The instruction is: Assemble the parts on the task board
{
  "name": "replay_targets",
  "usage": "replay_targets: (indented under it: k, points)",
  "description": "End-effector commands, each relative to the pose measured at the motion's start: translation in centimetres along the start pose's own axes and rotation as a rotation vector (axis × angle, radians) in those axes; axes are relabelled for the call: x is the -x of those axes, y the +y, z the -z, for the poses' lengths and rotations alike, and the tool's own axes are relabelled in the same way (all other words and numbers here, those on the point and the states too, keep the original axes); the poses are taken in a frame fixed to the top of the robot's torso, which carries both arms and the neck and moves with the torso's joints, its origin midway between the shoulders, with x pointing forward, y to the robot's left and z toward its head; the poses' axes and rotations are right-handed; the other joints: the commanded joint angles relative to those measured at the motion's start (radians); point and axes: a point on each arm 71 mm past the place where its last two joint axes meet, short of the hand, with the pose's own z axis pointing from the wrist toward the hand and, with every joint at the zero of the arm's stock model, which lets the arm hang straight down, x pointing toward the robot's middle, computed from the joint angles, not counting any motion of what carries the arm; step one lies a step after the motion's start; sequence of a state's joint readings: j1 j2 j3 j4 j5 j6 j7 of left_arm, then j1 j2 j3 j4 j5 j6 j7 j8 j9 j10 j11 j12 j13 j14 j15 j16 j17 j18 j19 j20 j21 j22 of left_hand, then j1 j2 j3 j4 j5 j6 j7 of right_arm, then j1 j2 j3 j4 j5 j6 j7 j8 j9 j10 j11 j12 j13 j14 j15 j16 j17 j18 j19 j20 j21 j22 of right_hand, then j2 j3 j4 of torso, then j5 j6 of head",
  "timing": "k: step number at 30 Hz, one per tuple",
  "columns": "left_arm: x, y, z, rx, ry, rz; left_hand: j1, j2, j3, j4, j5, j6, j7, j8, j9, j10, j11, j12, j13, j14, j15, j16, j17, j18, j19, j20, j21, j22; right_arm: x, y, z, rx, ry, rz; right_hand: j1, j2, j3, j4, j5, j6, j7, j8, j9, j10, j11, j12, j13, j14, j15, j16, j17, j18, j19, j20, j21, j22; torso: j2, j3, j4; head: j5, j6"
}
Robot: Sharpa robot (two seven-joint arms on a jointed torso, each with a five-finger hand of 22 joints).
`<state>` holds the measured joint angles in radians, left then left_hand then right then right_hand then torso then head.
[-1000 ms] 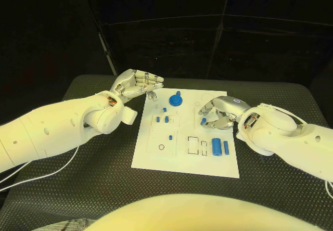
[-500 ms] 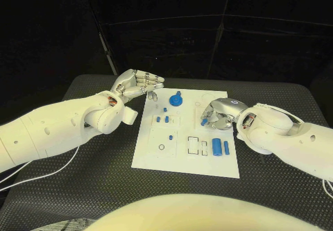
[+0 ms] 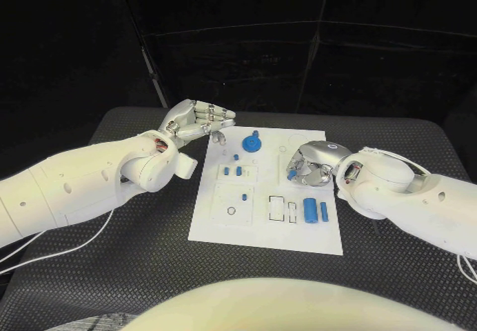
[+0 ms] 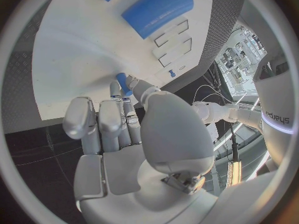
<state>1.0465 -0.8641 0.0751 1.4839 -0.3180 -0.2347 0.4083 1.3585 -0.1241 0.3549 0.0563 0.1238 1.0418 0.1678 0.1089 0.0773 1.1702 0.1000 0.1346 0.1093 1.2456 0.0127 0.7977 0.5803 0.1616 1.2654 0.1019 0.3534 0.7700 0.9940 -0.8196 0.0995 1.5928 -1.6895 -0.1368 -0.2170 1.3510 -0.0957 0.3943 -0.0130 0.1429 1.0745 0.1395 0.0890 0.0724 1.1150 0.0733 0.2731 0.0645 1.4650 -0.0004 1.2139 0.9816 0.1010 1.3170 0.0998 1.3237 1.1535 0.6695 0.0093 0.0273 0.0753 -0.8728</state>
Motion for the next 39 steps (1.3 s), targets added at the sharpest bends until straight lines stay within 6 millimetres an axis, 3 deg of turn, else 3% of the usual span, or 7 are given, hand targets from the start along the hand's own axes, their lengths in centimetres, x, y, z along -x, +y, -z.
replay_targets:
  k: [1, 17, 25, 28, 31, 33, 39]
  points:
    - [-0.2, -0.1, -0.1, -0.004, 0.014, 0.013, -0.002, 0.006, -0.003, 0.000, 0.003, 0.000, 0.004, -0.005, -0.002, -0.008, -0.001, -0.004, 0.001, -0.006, 0.002, -0.004, -0.001, 0.019, 0.001, 0.009, -0.004, -0.001, 0.1, 0.1, -0.2, -0.003, -0.013, 0.006, -0.012, -0.003, 0.007, 0.005, -0.005, 0.009, 0.000, 0.001, -0.001, 0.009, 0.000, -0.006, -0.001, 0.015, -0.009, 0.008, 0.003, -0.008, 0.007, 0.000, 0.004, 0.002, 0.000, 0.0002, -0.0001, 0.000, 0.000]
    - [-0.1, -0.1, -0.1, -0.002, 0.015, 0.013, -0.002, 0.006, -0.003, 0.000, 0.003, 0.000, 0.004, -0.005, -0.002, -0.008, -0.001, -0.004, 0.001, -0.006, 0.002, -0.004, -0.001, 0.019, 0.001, 0.009, -0.004, -0.001, 1.5, 1.4, 0.8, 0.066, -0.161, -0.084, -0.022, 0.017, 0.031, 0.027, -0.034, 0.060, -0.011, 0.018, 0.004, 0.074, -0.015, -0.016, 0.004, 0.022, -0.019, 0.036, 0.034, -0.017, 0.032, -0.009, 0.032, 0.044, -0.002, -0.0001, 0.0007, 0.000, 0.000]
    - [-0.1, 0.1, -0.1, 0.001, 0.013, 0.013, -0.001, 0.008, -0.003, 0.000, 0.003, 0.000, 0.004, -0.005, -0.002, -0.009, -0.001, -0.004, 0.001, -0.006, 0.002, -0.004, -0.002, 0.019, 0.001, 0.009, -0.005, -0.002, 3.7, 5.3, 1.7, 0.194, -0.229, -0.176, -0.009, 0.021, 0.043, 0.021, -0.014, 0.060, -0.009, 0.016, 0.002, 0.077, -0.014, -0.027, 0.003, 0.022, -0.020, 0.040, 0.037, -0.018, 0.035, -0.011, 0.036, 0.050, -0.001, 0.0013, -0.0006, 0.002, 0.000]
    - [-0.1, 0.2, -0.1, 0.002, 0.013, 0.014, -0.001, 0.008, -0.003, 0.000, 0.003, 0.000, 0.004, -0.005, -0.002, -0.009, -0.001, -0.004, 0.001, -0.006, 0.002, -0.004, -0.002, 0.019, 0.001, 0.009, -0.005, -0.002, 3.9, 7.2, 1.3, 0.249, -0.231, -0.202, -0.007, 0.022, 0.044, 0.020, -0.011, 0.060, -0.009, 0.016, 0.002, 0.078, -0.014, -0.028, 0.004, 0.022, -0.020, 0.042, 0.039, -0.018, 0.036, -0.011, 0.037, 0.052, -0.002, -0.0007, -0.0026, 0.009, 0.000]
    - [-0.3, 0.2, -0.2, 0.001, 0.017, 0.016, -0.001, 0.008, -0.003, 0.000, 0.003, 0.000, 0.004, -0.005, -0.002, -0.009, -0.001, -0.004, 0.001, -0.006, 0.002, -0.004, -0.002, 0.019, 0.001, 0.009, -0.005, -0.002, 3.5, 8.4, 0.7, 0.282, -0.220, -0.209, -0.006, 0.022, 0.045, 0.019, -0.010, 0.060, -0.009, 0.015, 0.002, 0.078, -0.014, -0.029, 0.004, 0.022, -0.020, 0.042, 0.039, -0.018, 0.035, -0.011, 0.037, 0.052, -0.002, -0.0029, 0.0032, 0.003, 0.000]
    - [-0.5, 0.2, -0.3, 0.000, 0.020, 0.018, -0.001, 0.008, -0.003, 0.000, 0.003, 0.000, 0.004, -0.005, -0.002, -0.009, -0.001, -0.004, 0.001, -0.006, 0.002, -0.004, -0.002, 0.019, 0.001, 0.009, -0.005, -0.002, 2.8, 9.1, 0.3, 0.303, -0.204, -0.208, -0.006, 0.022, 0.045, 0.018, -0.009, 0.061, -0.009, 0.015, 0.002, 0.078, -0.014, -0.029, 0.004, 0.022, -0.020, 0.042, 0.039, -0.018, 0.035, -0.011, 0.037, 0.051, -0.002, -0.0029, 0.0042, 0.009, 0.000]
    - [-0.5, 0.2, -0.4, 0.000, 0.019, 0.018, -0.001, 0.008, -0.003, 0.000, 0.003, 0.000, 0.004, -0.005, -0.002, -0.009, -0.001, -0.004, 0.001, -0.006, 0.002, -0.004, -0.002, 0.019, 0.001, 0.009, -0.005, -0.002, 0.4, 11.1, -0.8, 0.357, -0.144, -0.196, -0.003, 0.022, 0.047, 0.016, -0.007, 0.061, -0.009, 0.015, 0.002, 0.079, -0.014, -0.031, 0.004, 0.022, -0.020, 0.042, 0.038, -0.018, 0.035, -0.011, 0.037, 0.051, 0.000, -0.0005, 0.0001, 0.029, 0.000]
